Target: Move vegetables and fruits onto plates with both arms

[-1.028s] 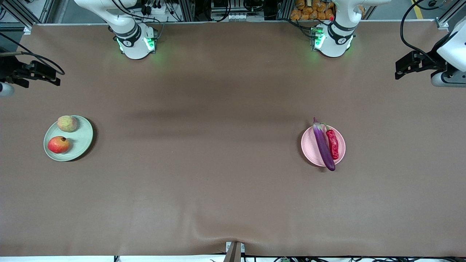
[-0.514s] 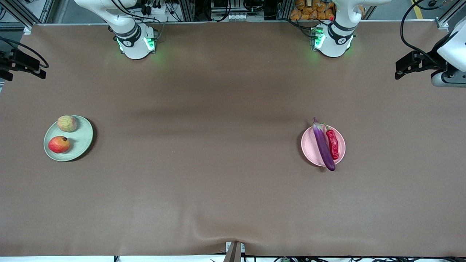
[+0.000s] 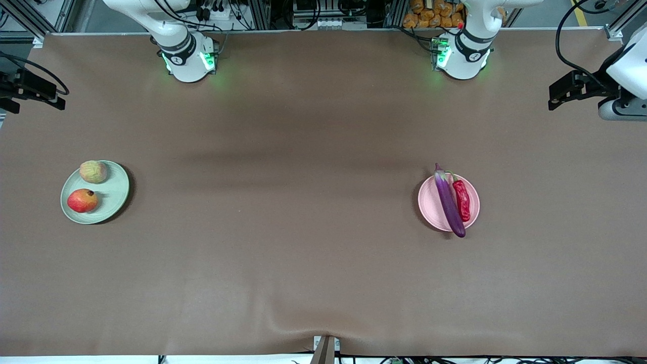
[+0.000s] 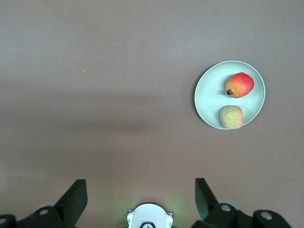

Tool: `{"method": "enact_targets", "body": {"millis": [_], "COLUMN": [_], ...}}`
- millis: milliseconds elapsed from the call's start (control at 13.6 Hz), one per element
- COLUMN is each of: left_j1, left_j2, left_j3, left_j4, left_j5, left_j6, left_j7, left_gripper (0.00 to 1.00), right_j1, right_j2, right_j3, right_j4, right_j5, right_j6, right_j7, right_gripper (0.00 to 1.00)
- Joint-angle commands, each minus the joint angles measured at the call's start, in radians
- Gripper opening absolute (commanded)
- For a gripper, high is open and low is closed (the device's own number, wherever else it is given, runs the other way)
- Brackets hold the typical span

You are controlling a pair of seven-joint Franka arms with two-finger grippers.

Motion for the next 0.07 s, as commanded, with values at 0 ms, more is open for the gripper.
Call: {"method": "enact_targets", "body": {"millis": [0], "left_j1": [0.005], "left_j2": [0.002], "left_j3": [-0.006], "left_j4": [0.024], "left_j5": [-0.017], "left_j6": [-0.022], "left_j7": [-0.014], "left_gripper": [1.00], "right_j1": [-0.022], "right_j2": [0.012], "right_j3": [0.006], "right_j4": [0.021], "right_j5": [0.008], "right_j6": [-0.017], "right_j7": [-0.027], "right_gripper": [1.00]}}
